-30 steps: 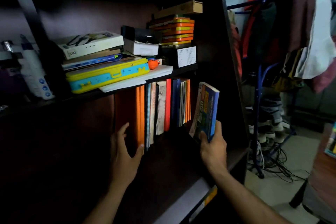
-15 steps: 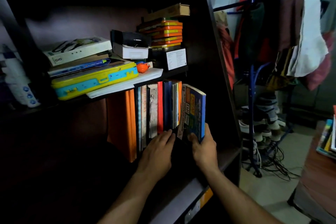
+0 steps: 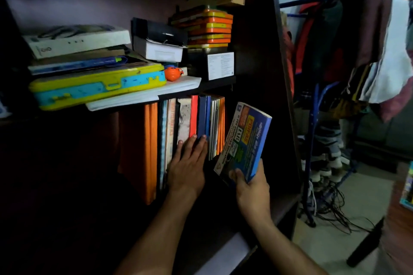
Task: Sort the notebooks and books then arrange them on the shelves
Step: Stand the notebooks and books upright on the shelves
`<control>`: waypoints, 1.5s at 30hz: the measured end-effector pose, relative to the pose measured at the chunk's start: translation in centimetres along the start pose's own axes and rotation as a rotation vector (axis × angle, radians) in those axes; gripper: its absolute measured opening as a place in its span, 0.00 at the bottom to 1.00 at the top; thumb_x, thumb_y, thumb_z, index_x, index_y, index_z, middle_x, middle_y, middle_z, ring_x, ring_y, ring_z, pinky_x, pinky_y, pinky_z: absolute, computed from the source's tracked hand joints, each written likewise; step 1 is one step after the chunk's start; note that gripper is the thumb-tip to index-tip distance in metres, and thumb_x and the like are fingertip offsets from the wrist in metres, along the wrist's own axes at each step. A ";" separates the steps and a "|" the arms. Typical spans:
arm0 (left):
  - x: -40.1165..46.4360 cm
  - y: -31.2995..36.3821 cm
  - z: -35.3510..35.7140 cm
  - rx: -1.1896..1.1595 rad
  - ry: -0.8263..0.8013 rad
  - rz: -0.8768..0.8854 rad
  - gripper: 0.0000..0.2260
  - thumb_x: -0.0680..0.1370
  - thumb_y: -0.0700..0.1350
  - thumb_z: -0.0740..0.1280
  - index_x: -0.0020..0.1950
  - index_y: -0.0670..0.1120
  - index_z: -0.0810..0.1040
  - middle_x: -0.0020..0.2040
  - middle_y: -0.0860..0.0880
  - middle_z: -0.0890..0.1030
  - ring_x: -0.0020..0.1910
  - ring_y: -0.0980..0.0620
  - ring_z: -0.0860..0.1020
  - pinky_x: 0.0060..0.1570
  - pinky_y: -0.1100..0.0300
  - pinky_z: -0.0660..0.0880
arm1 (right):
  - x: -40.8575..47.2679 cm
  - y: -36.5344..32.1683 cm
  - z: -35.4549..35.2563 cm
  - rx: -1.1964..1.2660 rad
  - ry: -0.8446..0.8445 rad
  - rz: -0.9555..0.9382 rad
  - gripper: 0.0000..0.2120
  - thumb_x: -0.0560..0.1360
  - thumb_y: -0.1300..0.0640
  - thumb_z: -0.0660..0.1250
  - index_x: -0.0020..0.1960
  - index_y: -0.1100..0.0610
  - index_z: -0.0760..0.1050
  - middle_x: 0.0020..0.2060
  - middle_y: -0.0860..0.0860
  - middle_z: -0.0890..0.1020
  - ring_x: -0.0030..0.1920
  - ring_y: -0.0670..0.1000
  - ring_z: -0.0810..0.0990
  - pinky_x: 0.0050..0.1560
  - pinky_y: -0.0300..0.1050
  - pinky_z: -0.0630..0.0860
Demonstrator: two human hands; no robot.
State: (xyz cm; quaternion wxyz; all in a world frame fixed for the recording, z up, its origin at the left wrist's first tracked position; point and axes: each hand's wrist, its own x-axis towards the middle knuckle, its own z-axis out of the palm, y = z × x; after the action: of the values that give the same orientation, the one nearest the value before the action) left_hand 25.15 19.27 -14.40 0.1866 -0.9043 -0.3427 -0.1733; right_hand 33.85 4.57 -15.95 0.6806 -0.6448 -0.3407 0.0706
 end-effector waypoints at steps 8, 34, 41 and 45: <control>-1.4 -1.2 0.5 -0.074 0.094 -0.105 0.36 0.80 0.55 0.58 0.83 0.44 0.47 0.83 0.52 0.46 0.82 0.51 0.44 0.79 0.49 0.37 | -0.4 -0.5 0.3 -0.061 -0.087 -0.057 0.31 0.81 0.60 0.66 0.52 0.19 0.66 0.46 0.30 0.81 0.49 0.36 0.81 0.46 0.28 0.75; -1.6 -1.7 1.8 -0.111 0.192 -0.055 0.34 0.74 0.55 0.58 0.78 0.40 0.65 0.79 0.47 0.64 0.79 0.46 0.61 0.79 0.45 0.47 | 3.4 -1.0 3.1 -0.359 -0.110 -0.230 0.15 0.83 0.45 0.58 0.68 0.42 0.59 0.56 0.49 0.83 0.48 0.53 0.85 0.44 0.56 0.83; -1.6 -1.3 0.9 -0.048 0.133 -0.080 0.38 0.75 0.54 0.62 0.81 0.43 0.53 0.82 0.48 0.56 0.81 0.48 0.53 0.78 0.47 0.34 | 4.5 -1.0 3.9 -0.387 -0.180 -0.164 0.17 0.82 0.41 0.57 0.67 0.41 0.56 0.57 0.49 0.83 0.50 0.55 0.85 0.48 0.60 0.82; -1.4 -1.3 1.0 -0.063 0.127 -0.094 0.36 0.75 0.56 0.61 0.80 0.42 0.61 0.81 0.48 0.60 0.80 0.47 0.57 0.78 0.47 0.37 | 4.9 -1.1 4.3 -0.552 -0.322 -0.121 0.27 0.77 0.42 0.63 0.69 0.46 0.54 0.63 0.53 0.79 0.57 0.59 0.82 0.55 0.58 0.80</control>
State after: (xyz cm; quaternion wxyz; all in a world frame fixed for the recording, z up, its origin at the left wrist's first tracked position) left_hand 23.44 19.88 -15.57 0.1712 -0.8798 -0.3665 -0.2495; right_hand 34.79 10.63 -13.36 0.4203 -0.7643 -0.4877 0.0360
